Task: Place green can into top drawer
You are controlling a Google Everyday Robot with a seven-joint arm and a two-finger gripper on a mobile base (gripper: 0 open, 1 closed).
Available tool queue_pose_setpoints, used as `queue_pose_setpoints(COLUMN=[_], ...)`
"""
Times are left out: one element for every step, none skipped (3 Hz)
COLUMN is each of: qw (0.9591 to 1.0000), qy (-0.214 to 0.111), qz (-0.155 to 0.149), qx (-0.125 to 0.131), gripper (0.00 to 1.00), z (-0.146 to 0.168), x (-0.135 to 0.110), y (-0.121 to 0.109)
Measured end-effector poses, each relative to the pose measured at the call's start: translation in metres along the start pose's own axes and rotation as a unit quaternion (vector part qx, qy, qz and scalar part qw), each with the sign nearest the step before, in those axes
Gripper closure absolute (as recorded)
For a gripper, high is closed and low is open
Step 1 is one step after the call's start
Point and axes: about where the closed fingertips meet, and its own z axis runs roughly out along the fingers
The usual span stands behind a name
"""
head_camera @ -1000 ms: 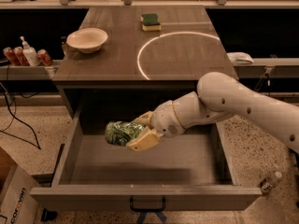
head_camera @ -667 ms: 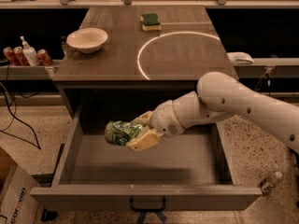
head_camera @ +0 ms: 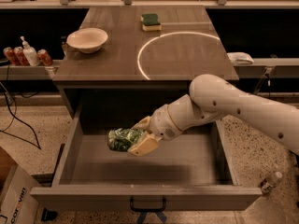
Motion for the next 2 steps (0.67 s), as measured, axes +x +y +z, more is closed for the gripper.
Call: queue_pose_setpoints(qw=[0.9999,0.9995], qy=[0.004,0.002], qz=[0.005,0.019], qx=[0.012,0.026], gripper=[1.0,0.84], z=[0.007,0.014], x=[0.019,0.044], y=[-0.007,-0.018])
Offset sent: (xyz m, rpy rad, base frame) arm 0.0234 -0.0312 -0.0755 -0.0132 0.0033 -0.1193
